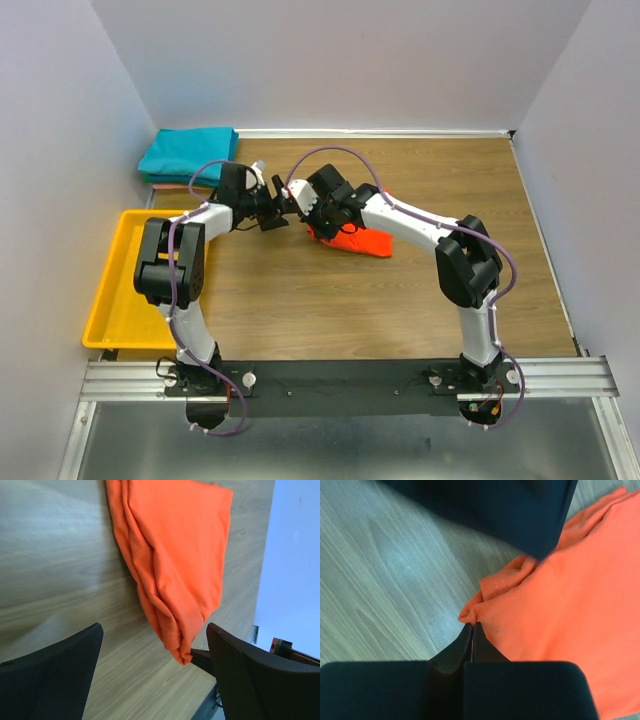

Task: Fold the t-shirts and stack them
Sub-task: Neatly place the folded tshirt to the corner

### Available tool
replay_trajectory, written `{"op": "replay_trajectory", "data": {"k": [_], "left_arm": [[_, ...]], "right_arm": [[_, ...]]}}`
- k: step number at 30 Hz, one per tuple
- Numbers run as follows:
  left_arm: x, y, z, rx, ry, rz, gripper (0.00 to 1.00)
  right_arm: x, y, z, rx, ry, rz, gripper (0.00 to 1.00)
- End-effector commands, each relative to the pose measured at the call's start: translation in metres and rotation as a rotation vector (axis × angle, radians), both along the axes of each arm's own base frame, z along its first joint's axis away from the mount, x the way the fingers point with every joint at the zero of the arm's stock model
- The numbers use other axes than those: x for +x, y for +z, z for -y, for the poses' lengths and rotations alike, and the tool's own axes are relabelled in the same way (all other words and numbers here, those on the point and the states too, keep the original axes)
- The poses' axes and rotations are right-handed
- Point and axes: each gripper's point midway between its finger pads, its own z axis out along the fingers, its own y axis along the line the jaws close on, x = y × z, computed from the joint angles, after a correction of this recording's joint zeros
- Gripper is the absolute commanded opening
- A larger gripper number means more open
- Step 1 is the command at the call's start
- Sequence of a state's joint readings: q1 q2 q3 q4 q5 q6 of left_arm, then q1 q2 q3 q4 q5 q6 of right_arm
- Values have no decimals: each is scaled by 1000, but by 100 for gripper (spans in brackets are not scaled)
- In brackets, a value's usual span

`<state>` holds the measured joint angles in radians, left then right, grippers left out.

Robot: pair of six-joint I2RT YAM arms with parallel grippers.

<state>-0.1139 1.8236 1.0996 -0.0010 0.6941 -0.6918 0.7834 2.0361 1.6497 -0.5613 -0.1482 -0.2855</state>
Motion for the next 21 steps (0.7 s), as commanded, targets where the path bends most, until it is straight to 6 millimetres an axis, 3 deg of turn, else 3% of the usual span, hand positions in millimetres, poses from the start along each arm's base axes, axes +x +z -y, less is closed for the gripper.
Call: {"op": "replay_trajectory", "data": {"k": [1,6,13,14,21], "left_arm": [[-5,-10,23,-94,27,-57,92],[-2,-14,49,-146,57,-65,92],[17,-30,58,-161,139,-78,92],[19,-38,58,-155,151,-94,90],[44,-41,61,-146,220,-74,57]], "right_arm": [[7,28,-14,81,3,34,0],[11,29,-19,96,0,28,0],[13,33,-25,121,-19,12,1],[11,31,-25,120,-15,9,0],[11,31,-25,122,-27,4,1]]}}
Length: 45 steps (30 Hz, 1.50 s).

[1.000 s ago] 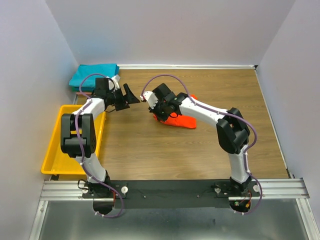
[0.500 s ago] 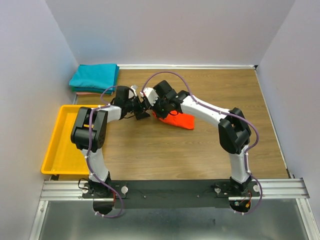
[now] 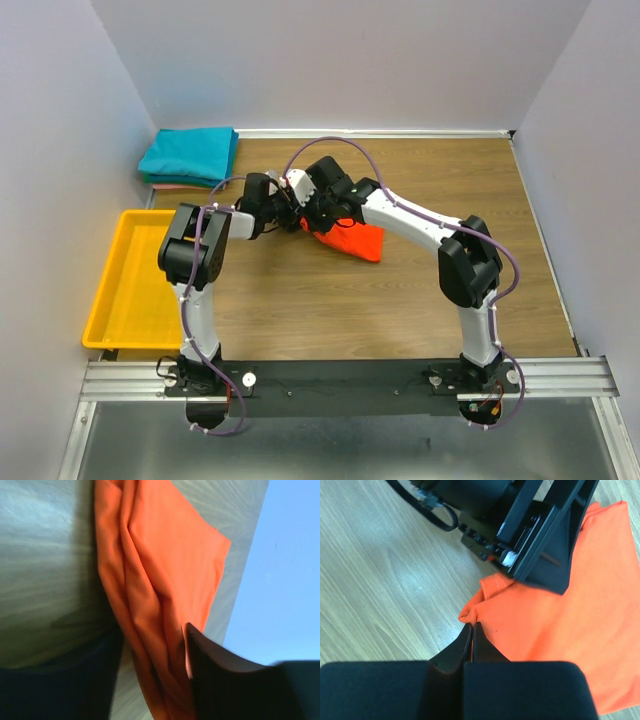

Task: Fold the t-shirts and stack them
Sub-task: Neatly place the folded tshirt to the corner

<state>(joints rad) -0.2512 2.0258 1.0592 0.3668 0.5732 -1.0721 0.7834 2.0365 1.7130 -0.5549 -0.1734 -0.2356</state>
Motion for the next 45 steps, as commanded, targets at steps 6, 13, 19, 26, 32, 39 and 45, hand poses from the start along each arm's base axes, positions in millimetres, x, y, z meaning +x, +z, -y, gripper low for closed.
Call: {"op": "replay_trajectory", "data": {"k": [6,13,19,26,32,39,45], "left_arm": [[37,1,-1,41,128,55,52],[38,-4,7,63,134,33,50],[41,-8,8,103,142,39,24],[61,4,1,236,95,161,0],[80,17,-35,593,6,292,0],[101,37,-77,842,-97,381,0],[123,60,-106,1026,-184,475,0]], "right_arm": [[8,-1,-11,37,-6,-9,1],[15,-8,-16,36,-17,-9,0],[16,-1,-20,54,-18,-6,1],[20,7,-15,59,-57,8,12],[37,34,27,106,-150,6,67],[55,71,85,136,-242,66,100],[58,81,130,96,-309,117,100]]}}
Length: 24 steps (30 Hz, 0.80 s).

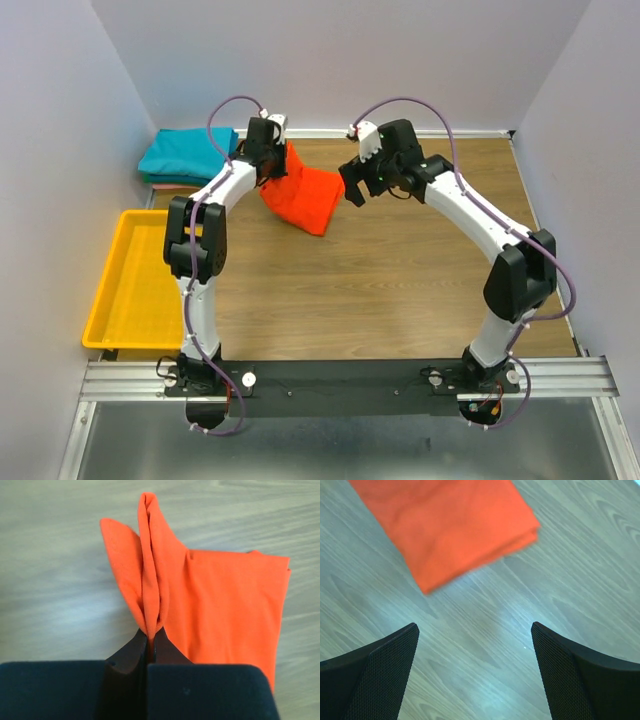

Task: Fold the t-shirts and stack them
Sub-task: Neatly place the folded tshirt to the corner

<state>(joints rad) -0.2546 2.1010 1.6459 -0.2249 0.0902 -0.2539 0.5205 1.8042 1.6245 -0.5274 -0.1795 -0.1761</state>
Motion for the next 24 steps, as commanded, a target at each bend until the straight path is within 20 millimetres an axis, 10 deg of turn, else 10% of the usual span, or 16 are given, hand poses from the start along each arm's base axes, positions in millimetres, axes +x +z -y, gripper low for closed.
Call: {"op": "replay_trajectory", "data": {"k": [1,24], "left_arm": [[20,23,-36,232,-65,79,0],[87,136,-129,470,17,280,0]], "right_arm": [[-11,-5,20,-49,-11,2,100],[-24,-11,37,-100,-9,13,100]]}}
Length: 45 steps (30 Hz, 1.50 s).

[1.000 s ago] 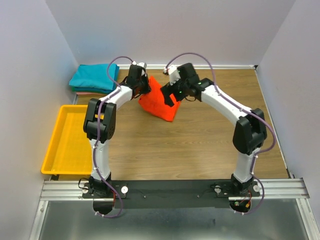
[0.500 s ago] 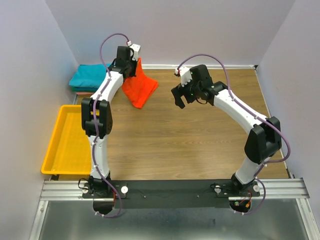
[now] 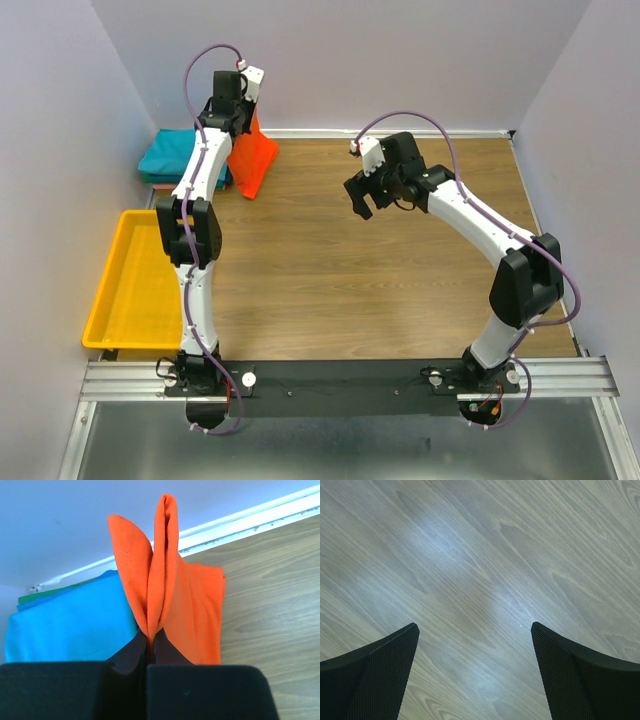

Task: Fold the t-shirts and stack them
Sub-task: Neatly place the folded tshirt to the corner

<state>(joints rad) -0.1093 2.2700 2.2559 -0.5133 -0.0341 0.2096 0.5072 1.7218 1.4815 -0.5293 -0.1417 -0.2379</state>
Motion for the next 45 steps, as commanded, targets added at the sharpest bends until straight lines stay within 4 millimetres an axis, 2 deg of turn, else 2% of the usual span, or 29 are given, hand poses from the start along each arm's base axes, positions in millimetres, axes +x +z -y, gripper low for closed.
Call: {"op": "replay_trajectory", "data": {"k": [1,7,15,30,38,45], "left_arm": [[1,30,-18,59,36,57,0],[-2,59,-21,76,28,106,0],[-8,86,-25,88,42,151,0],[-15,128,-28,92,44,230,0],[-19,143,-30,125,40,260,0],[-18,143,-39,131,50,265,0]], "right_arm": [[-4,9,8,-14,-8,24,100],[-6,8,7,-10,0,16,100],[-6,8,5,0,2,13,100],[-10,6,8,-8,3,8,100],[-8,5,7,-8,2,7,100],[-7,3,5,-6,4,1,100]]}}
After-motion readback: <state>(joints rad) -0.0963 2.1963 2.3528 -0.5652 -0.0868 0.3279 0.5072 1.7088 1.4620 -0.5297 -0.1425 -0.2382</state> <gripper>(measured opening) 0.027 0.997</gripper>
